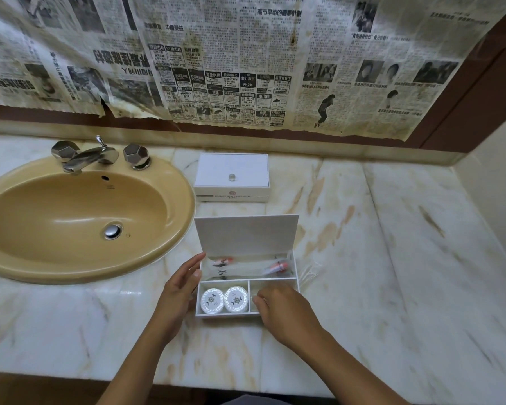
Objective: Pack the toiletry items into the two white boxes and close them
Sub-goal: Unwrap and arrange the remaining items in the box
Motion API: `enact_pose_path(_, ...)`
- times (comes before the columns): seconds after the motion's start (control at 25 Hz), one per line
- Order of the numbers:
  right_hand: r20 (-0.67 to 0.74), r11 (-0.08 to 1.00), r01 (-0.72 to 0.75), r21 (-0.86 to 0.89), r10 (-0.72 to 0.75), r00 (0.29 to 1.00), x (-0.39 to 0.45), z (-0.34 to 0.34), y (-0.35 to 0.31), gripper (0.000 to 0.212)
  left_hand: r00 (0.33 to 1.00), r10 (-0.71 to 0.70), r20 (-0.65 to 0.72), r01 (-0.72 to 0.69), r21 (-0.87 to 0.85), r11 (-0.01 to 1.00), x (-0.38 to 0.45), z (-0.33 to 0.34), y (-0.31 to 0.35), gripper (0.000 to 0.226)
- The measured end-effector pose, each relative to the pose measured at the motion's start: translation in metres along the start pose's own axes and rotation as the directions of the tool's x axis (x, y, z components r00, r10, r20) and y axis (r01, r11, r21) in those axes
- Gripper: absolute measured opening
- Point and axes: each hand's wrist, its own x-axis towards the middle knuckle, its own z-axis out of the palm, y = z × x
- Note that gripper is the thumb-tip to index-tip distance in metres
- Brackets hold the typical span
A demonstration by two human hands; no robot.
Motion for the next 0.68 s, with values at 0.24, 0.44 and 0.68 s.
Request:
enact_pose_path(0.24,-0.204,0.989,0.071,0.133,-0.043,0.978,0.003,-0.014,0.006,0.023,1.0,0.011,-0.011,-0.011,0.006,1.0,-0.002,0.001,0.003,0.032)
enact_pose_path(0.44,-0.403,0.97,0.008,0.243,0.093,0.91,0.012,-0.037,0.032,0.011,1.0,0.02,-0.011,-0.02,0.018,1.0,-0.003,0.002,0.004,0.032)
enact_pose_path(0.68,-0.295,0.977,-0.169,0.127,0.2,0.934,0.013,-0.028,0.072,0.03,1.0,0.004,-0.029,-0.004,0.013,1.0,-0.007,0.006,0.009,0.032)
